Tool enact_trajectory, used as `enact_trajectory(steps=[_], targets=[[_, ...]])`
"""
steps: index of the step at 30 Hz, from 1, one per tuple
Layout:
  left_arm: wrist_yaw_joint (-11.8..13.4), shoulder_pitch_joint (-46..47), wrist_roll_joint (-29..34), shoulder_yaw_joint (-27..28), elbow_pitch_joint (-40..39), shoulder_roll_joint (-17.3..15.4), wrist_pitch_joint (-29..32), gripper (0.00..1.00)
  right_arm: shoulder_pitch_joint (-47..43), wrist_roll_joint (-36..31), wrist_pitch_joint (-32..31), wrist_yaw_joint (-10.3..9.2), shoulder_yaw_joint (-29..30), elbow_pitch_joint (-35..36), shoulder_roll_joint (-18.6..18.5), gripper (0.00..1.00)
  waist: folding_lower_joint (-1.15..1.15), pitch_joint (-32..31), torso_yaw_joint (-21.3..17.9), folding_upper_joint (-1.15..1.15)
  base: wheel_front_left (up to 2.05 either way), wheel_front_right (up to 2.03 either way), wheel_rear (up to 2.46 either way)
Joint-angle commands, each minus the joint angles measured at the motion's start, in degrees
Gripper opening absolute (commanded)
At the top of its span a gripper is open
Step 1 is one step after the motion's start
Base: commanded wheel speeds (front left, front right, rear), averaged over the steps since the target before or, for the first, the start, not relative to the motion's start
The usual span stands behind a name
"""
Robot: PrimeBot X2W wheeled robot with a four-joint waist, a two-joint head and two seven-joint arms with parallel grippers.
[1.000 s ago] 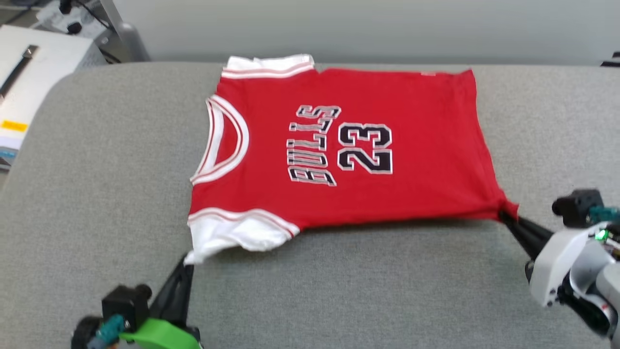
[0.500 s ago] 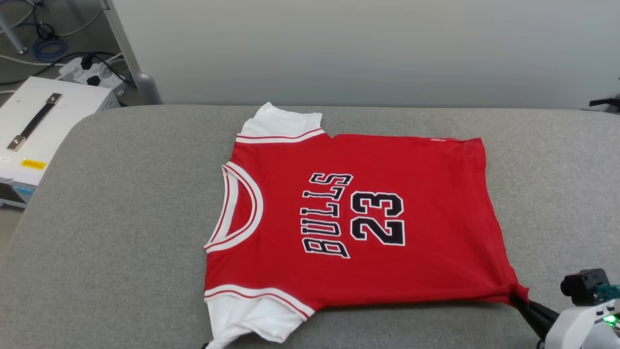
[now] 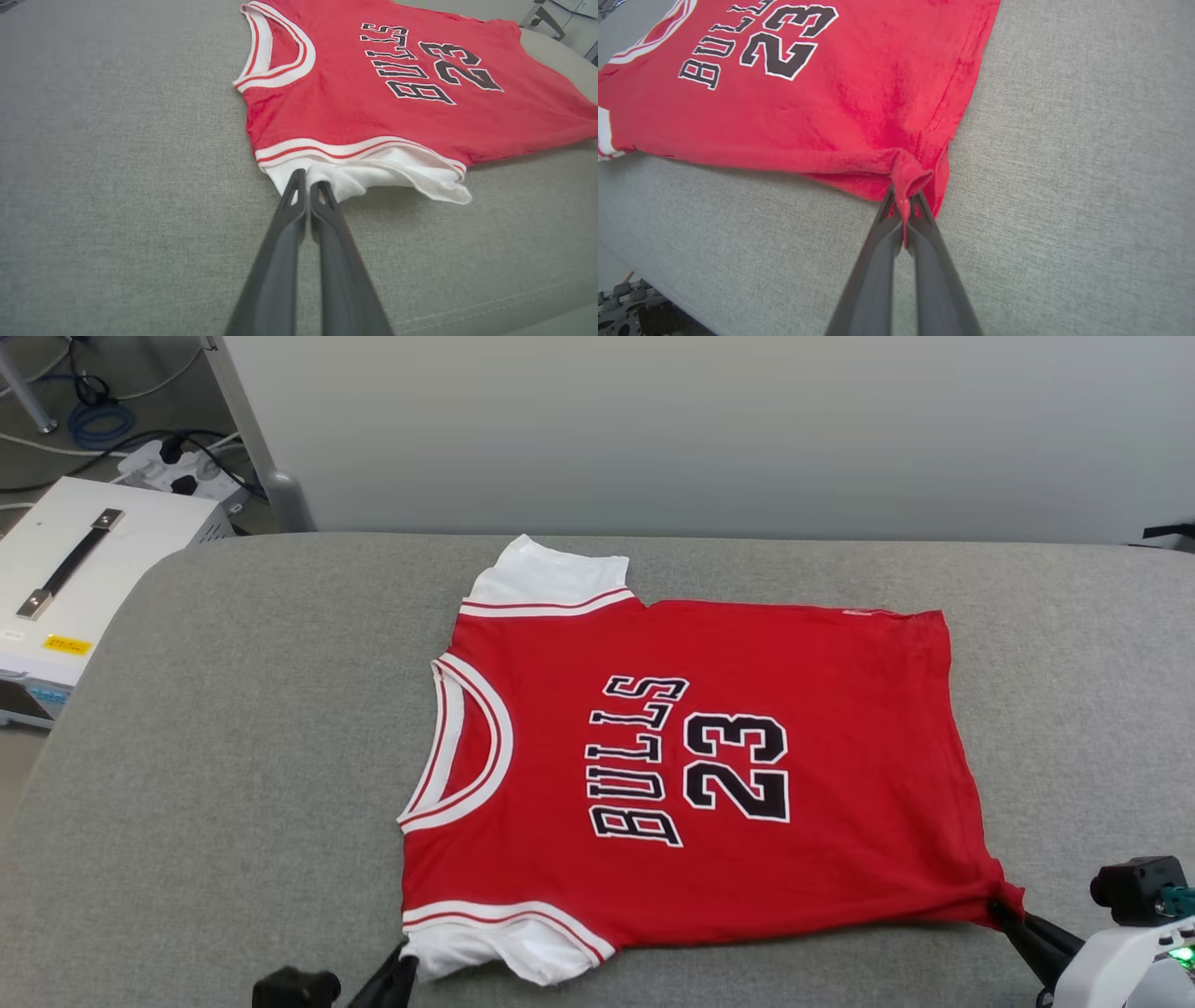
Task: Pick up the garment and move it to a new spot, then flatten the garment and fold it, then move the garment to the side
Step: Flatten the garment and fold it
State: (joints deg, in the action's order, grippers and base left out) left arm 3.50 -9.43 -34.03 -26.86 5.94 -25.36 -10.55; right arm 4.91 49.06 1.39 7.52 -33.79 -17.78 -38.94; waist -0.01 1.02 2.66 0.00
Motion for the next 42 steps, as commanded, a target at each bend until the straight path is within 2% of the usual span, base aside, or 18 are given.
enact_trajectory(steps=[1,4,5,8,12,25,31,38,39,40,41,42], targets=[[-0.61,2.71,0.91,0.4,0.62,-0.65,-0.29,0.0,0.69,-0.66,-0.27,-0.03,0.63,0.54,0.54,0.0,0.01,0.69,-0.17,0.0,0.0,0.0,0.0],[-1.8,6.46,1.8,0.28,1.71,-1.23,-0.15,0.0,1.73,-1.29,-0.7,-0.03,1.66,1.21,1.3,0.0,0.01,1.69,-0.44,0.0,0.0,0.0,0.0],[-4.3,12.37,2.43,0.01,4.02,-1.79,0.35,0.0,3.97,-2.12,-1.21,-0.03,3.16,1.77,2.27,0.0,0.01,3.48,-1.02,0.0,0.0,0.0,0.0],[-7.69,22.73,3.65,-0.42,10.07,-2.23,0.51,0.0,8.47,-3.22,-1.63,-0.03,4.86,0.94,4.44,0.0,0.01,7.04,-1.97,0.0,0.0,0.0,0.0],[-9.59,30.96,4.2,-1.48,15.51,-2.17,0.32,0.0,11.97,-3.4,-1.7,-0.03,5.63,-0.83,5.3,0.0,0.01,10.22,-2.42,0.0,0.0,0.0,0.0],[-10.95,45.93,2.03,-7.73,32.85,-0.82,-2.33,0.0,20.6,-4.35,-1.45,-0.03,3.81,-6.75,8.18,0.0,0.01,17.18,-3.32,0.0,0.0,0.0,0.0],[-10.97,48.32,-1.1,-13.64,38.5,0.08,-3.11,0.0,23.35,-5.43,-2.09,-0.03,2.56,-11.18,8.98,0.0,0.01,18.78,-3.18,0.0,0.0,0.0,0.0],[-10.98,48.75,-5.05,-19.23,42.54,1.18,-3.91,0.0,23.81,-5.17,-0.89,-0.03,1.32,-13.27,10.31,0.0,0.01,18.23,-2.77,0.0,0.0,0.0,0.0],[-10.98,48.88,-5.58,-19.65,43.08,1.21,-4.03,0.0,23.63,-5.08,-0.6,-0.03,1.35,-13.39,10.35,0.2,0.01,17.8,-2.66,0.0,0.0,0.0,0.0],[-10.98,49.02,-6.0,-19.88,43.42,1.18,-4.11,0.33,23.46,-5.01,-0.34,-0.03,1.4,-13.36,10.35,0.53,0.01,17.36,-2.56,0.0,0.0,0.0,0.0],[-10.98,49.23,-6.42,-20.1,43.79,1.07,-4.2,1.0,23.25,-5.14,0.08,-0.03,1.48,-13.23,10.2,1.0,0.01,16.77,-2.43,0.0,0.0,0.0,0.0],[-10.98,49.47,-6.68,-20.15,44.0,0.92,-4.26,1.0,23.08,-5.44,0.61,-0.03,1.69,-13.08,10.01,1.0,0.01,16.27,-2.3,0.0,0.0,0.0,0.0]])
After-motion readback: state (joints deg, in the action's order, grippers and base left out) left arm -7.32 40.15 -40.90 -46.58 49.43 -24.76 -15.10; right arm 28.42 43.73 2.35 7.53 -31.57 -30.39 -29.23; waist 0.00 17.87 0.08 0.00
